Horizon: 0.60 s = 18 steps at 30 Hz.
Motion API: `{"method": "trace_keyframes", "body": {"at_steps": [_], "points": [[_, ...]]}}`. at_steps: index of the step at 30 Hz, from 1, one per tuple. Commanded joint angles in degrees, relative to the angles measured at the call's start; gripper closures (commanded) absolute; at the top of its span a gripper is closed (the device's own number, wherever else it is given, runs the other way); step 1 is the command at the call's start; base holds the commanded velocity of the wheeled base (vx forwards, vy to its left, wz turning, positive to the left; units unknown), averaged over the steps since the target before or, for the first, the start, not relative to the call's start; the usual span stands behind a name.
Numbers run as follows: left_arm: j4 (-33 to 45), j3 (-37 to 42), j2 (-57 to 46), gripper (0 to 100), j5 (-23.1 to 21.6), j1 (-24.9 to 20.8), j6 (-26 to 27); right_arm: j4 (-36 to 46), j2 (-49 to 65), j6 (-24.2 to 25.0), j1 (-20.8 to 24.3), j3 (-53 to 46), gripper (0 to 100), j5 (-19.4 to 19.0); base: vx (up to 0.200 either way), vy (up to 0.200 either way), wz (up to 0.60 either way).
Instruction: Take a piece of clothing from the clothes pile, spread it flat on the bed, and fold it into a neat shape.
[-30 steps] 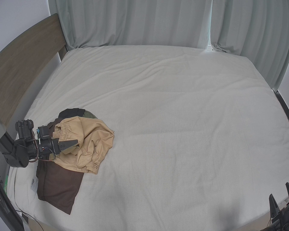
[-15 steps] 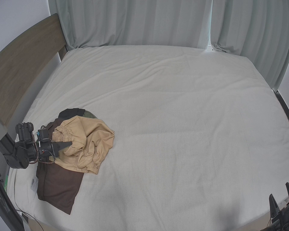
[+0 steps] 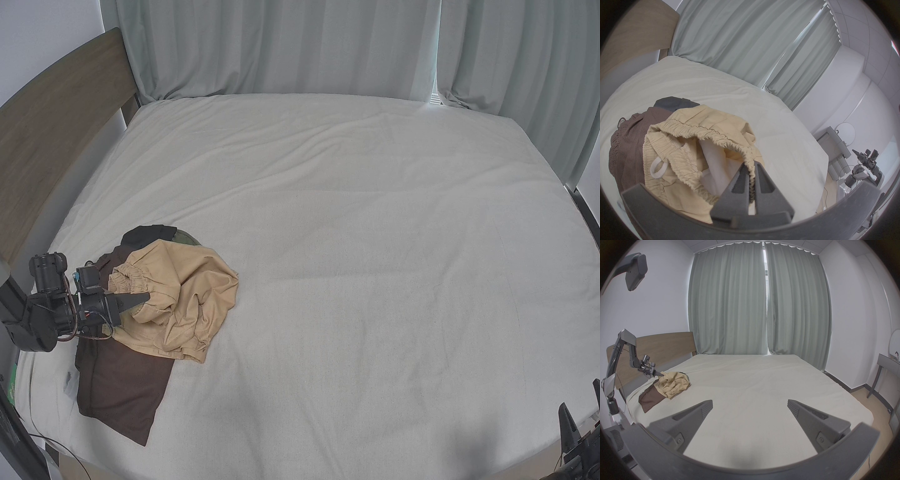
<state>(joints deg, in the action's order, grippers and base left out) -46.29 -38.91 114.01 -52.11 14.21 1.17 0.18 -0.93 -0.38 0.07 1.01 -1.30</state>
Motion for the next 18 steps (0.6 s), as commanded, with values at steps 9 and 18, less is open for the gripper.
{"method": "trace_keyframes", "body": {"at_steps": [9,18], "points": [[0.0,2.8,-3.0,100,0.0,-0.4,-0.7,0.0,0.9,0.0,0.0,-0.9,0,0.0,0.000,0.000,0.00],[-0.1,3.0,-6.4,100,1.0,-2.3,-6.5,0.0,0.9,0.0,0.0,-0.9,0,0.0,0.000,0.000,0.00]]}}
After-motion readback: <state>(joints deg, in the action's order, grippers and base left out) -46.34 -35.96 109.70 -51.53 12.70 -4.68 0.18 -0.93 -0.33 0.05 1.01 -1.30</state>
